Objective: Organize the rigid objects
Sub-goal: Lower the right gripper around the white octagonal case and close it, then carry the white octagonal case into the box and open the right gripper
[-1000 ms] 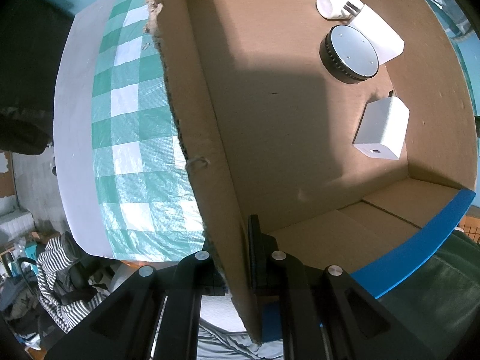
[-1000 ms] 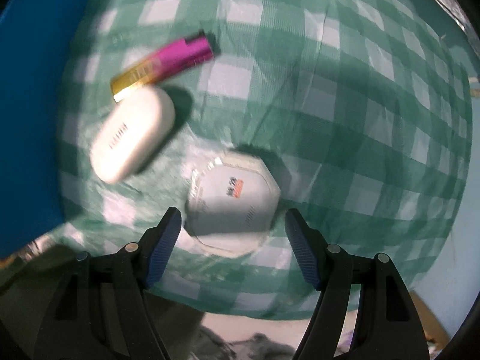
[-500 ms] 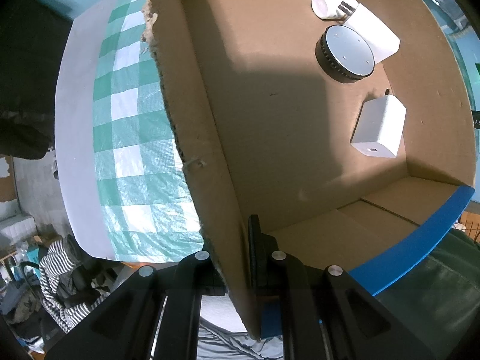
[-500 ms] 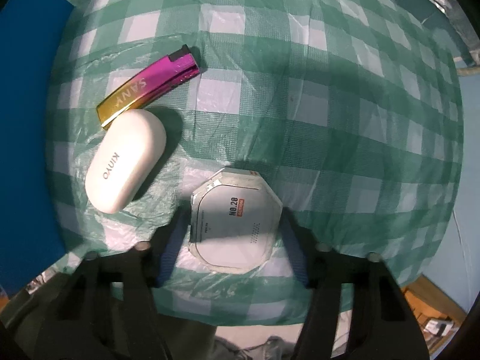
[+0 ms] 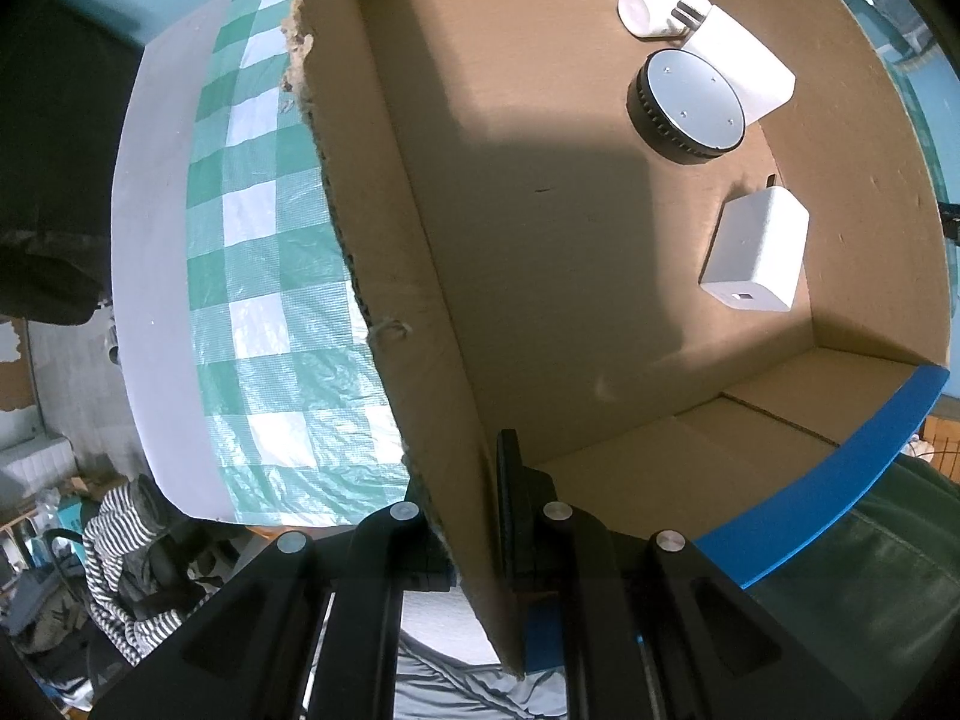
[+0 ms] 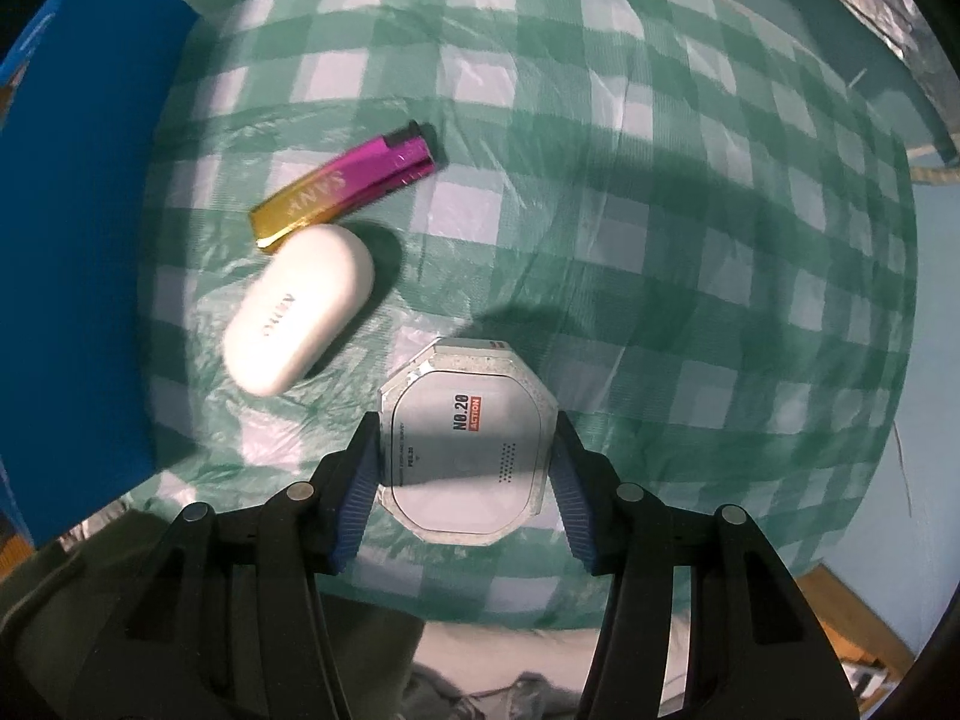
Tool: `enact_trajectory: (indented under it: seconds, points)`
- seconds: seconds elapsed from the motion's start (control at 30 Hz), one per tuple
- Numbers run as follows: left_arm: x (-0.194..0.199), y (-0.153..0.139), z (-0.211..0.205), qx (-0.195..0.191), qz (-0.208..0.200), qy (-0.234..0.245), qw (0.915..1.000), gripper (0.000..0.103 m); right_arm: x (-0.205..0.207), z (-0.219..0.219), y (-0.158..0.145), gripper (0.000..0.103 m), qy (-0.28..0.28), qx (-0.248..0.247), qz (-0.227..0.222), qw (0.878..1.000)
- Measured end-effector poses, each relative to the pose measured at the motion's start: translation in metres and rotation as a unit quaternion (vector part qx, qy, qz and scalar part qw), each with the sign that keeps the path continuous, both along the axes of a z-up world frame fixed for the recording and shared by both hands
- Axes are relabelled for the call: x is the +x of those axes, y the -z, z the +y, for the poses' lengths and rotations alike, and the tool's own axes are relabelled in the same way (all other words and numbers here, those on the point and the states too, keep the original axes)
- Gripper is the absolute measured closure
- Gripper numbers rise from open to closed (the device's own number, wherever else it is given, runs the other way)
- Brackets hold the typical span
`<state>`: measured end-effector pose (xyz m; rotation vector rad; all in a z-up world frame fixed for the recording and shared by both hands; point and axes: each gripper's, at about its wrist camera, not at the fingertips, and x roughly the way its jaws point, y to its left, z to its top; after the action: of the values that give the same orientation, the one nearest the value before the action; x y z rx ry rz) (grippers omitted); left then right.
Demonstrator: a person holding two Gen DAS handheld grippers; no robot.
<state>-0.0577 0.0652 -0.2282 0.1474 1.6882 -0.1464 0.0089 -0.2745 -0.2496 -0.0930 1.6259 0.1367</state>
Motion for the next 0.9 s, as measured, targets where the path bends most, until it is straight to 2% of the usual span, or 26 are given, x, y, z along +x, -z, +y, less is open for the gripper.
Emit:
enact_trajectory:
  seconds: [0.47, 0.9]
  points:
    - [0.000, -0.002, 0.002, -0.002, -0.002, -0.012, 0.9999, 0.094, 0.022, 0.036, -0.069, 0.050, -0.070, 0.028, -0.040, 0.996]
    - [-0.001, 0.001, 0.006, -0.003, -0.003, -0.020, 0.9998, 0.094, 0.047, 0.088, -0.099, 0.050, -0.153, 0.046, -0.068, 0.985]
